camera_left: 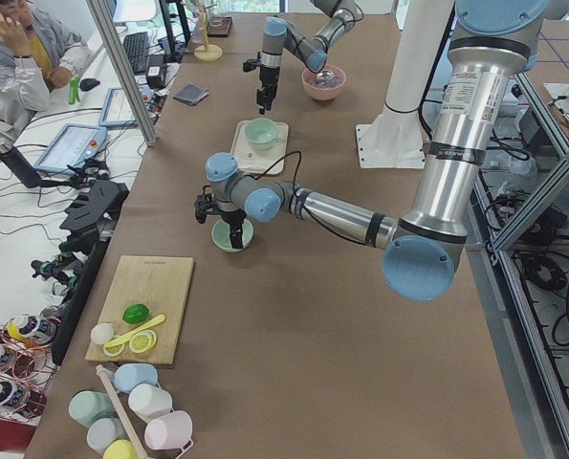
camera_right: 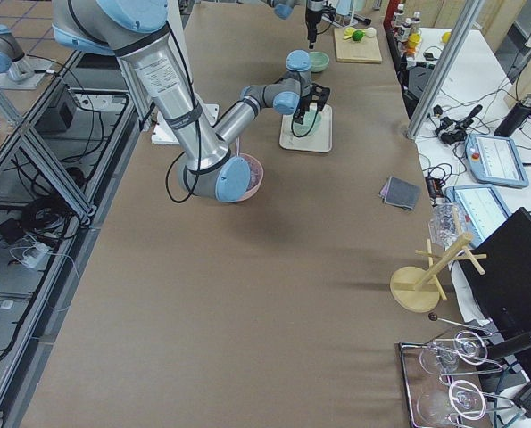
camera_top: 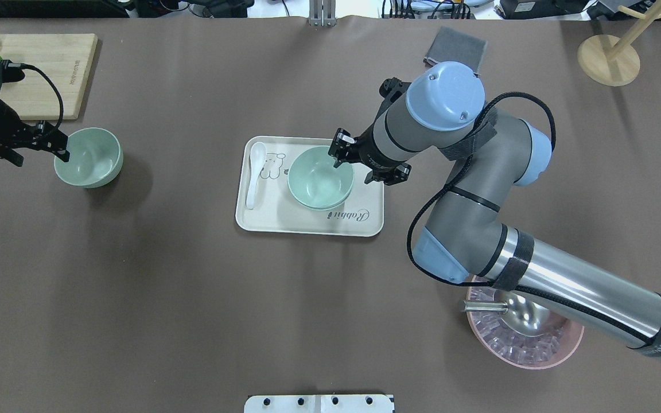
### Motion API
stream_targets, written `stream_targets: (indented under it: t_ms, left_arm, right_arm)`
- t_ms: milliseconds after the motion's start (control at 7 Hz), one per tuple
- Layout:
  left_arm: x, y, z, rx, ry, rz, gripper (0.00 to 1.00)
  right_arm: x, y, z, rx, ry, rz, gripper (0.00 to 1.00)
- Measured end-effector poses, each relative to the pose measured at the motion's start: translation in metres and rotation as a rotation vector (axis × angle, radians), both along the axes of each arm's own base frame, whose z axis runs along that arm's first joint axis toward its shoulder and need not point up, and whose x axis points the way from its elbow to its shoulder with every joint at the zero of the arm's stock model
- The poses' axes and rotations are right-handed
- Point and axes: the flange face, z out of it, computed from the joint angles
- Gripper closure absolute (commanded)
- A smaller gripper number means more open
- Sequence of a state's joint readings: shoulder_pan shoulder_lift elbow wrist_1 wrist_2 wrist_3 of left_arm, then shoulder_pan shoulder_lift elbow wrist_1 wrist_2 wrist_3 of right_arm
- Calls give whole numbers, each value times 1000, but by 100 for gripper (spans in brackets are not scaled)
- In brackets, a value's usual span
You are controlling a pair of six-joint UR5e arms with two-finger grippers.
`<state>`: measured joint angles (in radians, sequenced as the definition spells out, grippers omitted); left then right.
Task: Stack green bowls together
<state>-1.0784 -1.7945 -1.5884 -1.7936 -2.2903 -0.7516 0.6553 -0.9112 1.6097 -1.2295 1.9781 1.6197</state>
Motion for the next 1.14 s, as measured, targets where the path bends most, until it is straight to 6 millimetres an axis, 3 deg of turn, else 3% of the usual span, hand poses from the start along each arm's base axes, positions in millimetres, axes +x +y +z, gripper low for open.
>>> stream_targets:
  t_ms: [143, 429, 571, 714, 857, 1000, 1143]
  left_arm:
    - [4, -8, 5, -10, -7, 0, 13]
    - [14, -23, 20, -23, -12, 2, 37]
    - [18, -29, 28, -25, -12, 4, 42]
    - [21, -32, 33, -25, -11, 6, 50]
    - [24, -32, 35, -24, -10, 9, 67]
    - [27, -31, 36, -22, -8, 13, 100]
    - [30, -30, 34, -20, -6, 16, 100]
  right_arm:
    - [25, -10, 2, -9, -13, 5, 0]
    - [93, -26, 39, -20, -16, -22, 0]
    - [116, -28, 53, -7, -12, -34, 0]
    - [128, -28, 58, 0, -11, -37, 0]
    - [133, -27, 59, 3, -11, -38, 0]
    - [135, -27, 60, 2, -9, -38, 0]
    - [138, -28, 62, 0, -8, -35, 0]
